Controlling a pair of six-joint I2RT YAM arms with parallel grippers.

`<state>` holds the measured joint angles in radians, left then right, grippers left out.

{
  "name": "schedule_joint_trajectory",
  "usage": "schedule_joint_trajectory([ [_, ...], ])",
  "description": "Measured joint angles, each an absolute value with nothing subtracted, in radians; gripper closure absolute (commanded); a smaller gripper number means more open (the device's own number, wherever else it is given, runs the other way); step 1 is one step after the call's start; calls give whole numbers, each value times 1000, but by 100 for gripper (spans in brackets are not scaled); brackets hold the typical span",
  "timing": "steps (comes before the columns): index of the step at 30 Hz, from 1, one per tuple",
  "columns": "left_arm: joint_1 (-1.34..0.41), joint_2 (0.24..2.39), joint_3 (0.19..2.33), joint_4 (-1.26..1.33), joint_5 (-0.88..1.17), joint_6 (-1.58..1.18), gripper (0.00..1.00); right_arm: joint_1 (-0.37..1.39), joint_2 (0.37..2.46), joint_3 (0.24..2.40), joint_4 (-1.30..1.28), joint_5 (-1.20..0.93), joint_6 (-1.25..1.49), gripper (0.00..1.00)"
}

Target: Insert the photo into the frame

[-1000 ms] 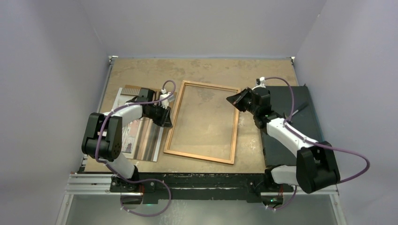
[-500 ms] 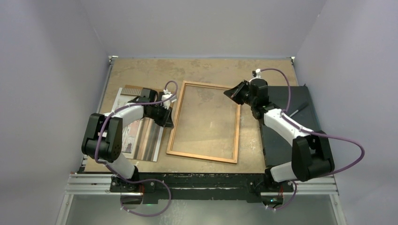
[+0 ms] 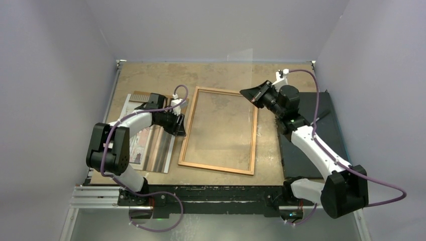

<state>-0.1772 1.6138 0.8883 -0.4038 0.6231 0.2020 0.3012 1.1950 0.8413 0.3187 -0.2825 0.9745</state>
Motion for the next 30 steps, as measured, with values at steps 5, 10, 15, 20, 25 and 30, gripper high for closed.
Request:
schedule_joint_trajectory([
  [5, -177, 1612, 888, -396, 617, 202, 56, 316, 1162, 773, 376, -286, 1034, 100],
  [10, -177, 1612, 888, -379, 614, 202, 67, 347, 1142, 707, 389, -277, 1090, 100],
  [15, -177, 1612, 883, -365, 613, 200, 79, 381, 1130, 682, 422, -252, 1134, 100],
  [20, -177, 1611, 864, -352, 613, 201, 82, 395, 1129, 649, 459, -224, 1171, 100],
  [25, -177, 1611, 844, -353, 613, 202, 84, 405, 1125, 630, 469, -193, 1195, 100],
  [30, -177, 1611, 844, -352, 612, 203, 85, 408, 1124, 630, 478, -166, 1202, 100],
])
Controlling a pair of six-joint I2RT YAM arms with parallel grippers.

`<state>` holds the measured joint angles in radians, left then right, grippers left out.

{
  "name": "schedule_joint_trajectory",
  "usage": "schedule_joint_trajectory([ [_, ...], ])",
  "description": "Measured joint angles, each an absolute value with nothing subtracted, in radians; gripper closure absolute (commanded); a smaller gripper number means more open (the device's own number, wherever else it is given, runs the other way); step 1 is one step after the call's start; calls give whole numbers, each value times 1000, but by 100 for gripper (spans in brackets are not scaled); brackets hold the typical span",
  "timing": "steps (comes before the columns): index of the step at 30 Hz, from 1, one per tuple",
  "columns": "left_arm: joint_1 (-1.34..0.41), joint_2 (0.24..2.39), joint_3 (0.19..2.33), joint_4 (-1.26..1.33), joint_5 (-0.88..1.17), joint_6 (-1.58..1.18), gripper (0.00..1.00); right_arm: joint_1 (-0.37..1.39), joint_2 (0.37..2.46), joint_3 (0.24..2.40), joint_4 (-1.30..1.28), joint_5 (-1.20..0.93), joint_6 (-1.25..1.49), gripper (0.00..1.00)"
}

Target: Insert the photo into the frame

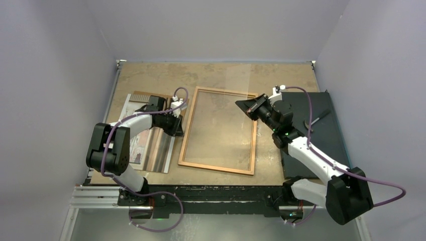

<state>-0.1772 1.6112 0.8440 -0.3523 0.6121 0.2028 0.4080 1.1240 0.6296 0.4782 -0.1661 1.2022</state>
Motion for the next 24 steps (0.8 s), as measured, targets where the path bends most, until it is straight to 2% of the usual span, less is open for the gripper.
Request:
schedule_joint_trajectory([
  [11, -177, 1611, 839, -352, 600, 206, 90, 416, 1124, 582, 522, -145, 1224, 100],
  [24, -177, 1611, 839, -352, 597, 208, 92, 420, 1127, 543, 560, -132, 1250, 100],
])
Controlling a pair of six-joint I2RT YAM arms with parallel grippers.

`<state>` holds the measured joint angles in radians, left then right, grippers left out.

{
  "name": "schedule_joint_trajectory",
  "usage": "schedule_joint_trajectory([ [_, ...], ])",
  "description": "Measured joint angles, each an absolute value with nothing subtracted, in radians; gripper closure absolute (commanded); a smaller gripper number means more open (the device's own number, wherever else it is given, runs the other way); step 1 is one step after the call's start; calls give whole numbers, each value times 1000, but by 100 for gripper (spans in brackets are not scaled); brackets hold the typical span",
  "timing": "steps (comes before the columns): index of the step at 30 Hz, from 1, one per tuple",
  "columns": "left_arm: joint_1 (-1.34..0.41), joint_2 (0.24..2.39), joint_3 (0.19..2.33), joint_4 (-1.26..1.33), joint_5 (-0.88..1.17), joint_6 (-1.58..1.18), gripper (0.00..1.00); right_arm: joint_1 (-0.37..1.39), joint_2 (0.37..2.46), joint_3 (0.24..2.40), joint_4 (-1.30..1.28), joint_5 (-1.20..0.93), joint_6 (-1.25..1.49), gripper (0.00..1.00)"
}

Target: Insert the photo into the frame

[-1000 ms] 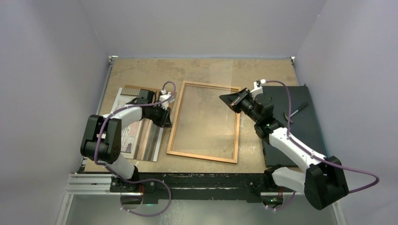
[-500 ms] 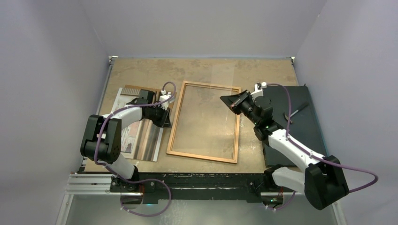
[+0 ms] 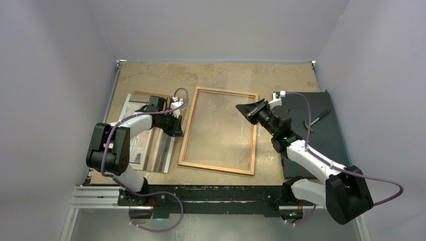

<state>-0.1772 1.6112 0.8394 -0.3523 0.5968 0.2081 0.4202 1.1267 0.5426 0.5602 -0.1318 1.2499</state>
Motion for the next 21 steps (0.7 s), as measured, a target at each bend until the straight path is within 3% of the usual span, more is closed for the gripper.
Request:
schedule_joint_trajectory([
  [21, -177, 1612, 839, -352, 593, 228, 90, 421, 1127, 543, 582, -121, 1284, 100],
])
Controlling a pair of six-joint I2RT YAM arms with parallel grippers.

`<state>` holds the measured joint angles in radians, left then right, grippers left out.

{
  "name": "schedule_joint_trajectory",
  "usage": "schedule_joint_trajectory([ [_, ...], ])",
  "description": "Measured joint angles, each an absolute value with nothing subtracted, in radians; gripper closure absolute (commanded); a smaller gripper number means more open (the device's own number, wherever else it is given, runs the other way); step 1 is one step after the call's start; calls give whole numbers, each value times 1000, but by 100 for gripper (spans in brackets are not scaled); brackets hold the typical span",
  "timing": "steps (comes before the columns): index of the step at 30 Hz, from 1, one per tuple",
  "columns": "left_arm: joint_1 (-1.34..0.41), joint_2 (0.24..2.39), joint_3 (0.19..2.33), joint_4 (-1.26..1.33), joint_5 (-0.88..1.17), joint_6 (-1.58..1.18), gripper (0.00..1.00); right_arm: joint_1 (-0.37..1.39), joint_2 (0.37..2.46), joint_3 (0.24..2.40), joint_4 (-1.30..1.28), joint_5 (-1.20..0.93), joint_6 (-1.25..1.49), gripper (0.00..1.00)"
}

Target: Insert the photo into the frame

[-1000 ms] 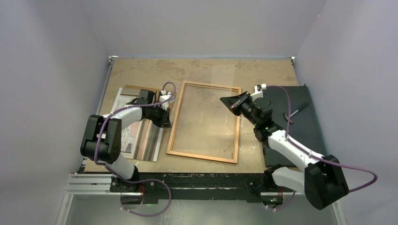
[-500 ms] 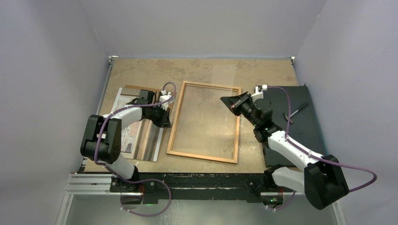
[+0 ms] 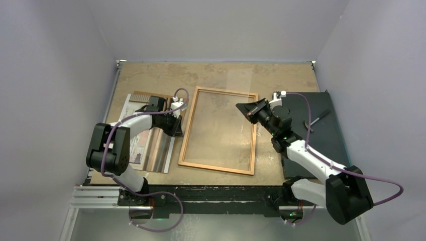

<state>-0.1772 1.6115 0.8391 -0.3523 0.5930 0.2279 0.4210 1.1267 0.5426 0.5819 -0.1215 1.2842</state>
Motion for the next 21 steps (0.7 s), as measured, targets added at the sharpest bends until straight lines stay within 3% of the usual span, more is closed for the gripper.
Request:
schedule_joint_trajectory([
  [21, -177, 1612, 839, -352, 590, 228, 92, 426, 1124, 532, 595, -123, 1310, 100],
])
